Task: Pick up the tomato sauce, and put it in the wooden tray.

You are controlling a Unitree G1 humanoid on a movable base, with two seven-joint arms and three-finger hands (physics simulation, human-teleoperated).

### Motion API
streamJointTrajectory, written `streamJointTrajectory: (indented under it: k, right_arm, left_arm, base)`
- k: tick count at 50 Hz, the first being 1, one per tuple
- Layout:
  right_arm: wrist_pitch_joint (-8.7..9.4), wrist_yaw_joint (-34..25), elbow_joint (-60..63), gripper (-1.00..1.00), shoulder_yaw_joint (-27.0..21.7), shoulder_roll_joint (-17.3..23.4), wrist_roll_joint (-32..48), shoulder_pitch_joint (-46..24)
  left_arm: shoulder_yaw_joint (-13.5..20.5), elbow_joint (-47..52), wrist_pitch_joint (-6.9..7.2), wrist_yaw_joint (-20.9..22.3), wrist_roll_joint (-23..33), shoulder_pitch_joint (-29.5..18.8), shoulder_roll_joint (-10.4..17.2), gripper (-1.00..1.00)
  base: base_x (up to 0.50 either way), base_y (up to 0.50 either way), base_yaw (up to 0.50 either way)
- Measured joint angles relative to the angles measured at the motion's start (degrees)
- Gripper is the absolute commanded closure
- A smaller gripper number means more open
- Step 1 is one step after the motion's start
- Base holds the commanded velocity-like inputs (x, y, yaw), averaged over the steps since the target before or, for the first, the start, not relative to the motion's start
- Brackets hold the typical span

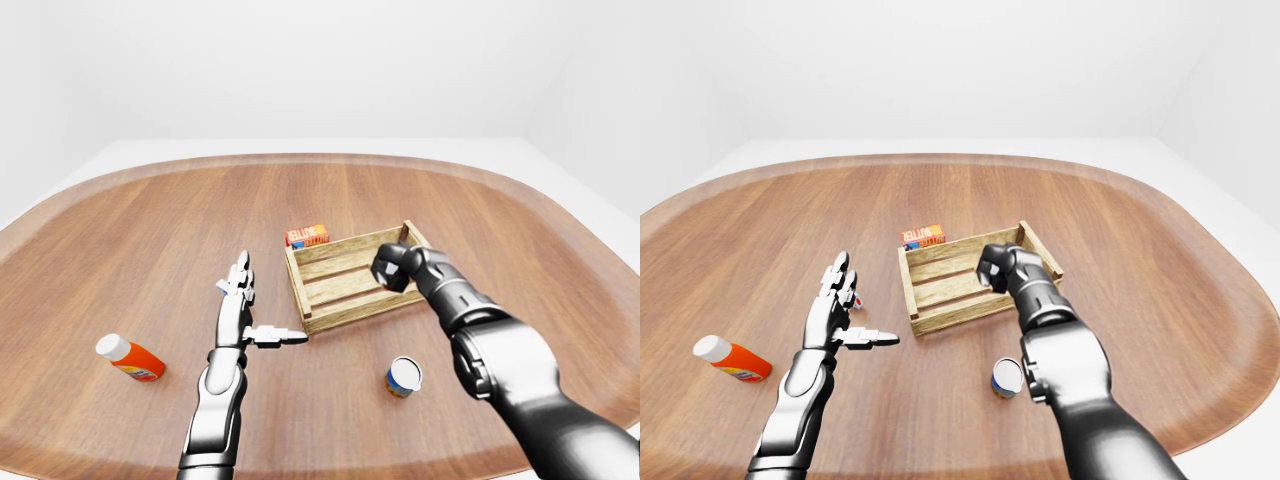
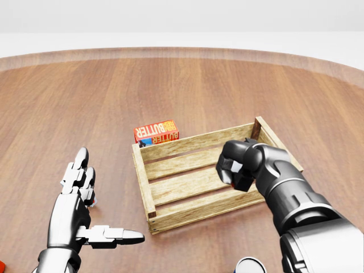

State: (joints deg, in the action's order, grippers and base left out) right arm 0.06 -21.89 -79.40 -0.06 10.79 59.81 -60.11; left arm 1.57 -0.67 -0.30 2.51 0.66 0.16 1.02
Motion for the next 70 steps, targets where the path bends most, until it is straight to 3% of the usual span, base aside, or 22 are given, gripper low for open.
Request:
streamJointTrajectory:
  k: [38,54,70]
  right_arm:
    - [0.77,-0.44,-0.1,1.0,-0.07,-2.21,-0.37,-0.64]
    - [-1.54,2.39,-0.26,1.0,-0.92,-2.38,-0.67,-1.73]
    - [-2.11,3.16,-0.36,1.0,-1.41,-2.6,-0.86,-1.68]
  left_arm:
    - [0.07,0.19,0.0,0.11,-0.2,0.13,0.01,-1.0]
    - [0.1,0.36,0.2,0.12,-0.28,0.11,0.02,-1.0]
    - [0.1,0.49,0.23,0.15,-0.31,0.18,0.02,-1.0]
  base:
    - [0.0,0.0,0.0]
    - [0.0,0.0,0.0]
    - [0.0,0.0,0.0]
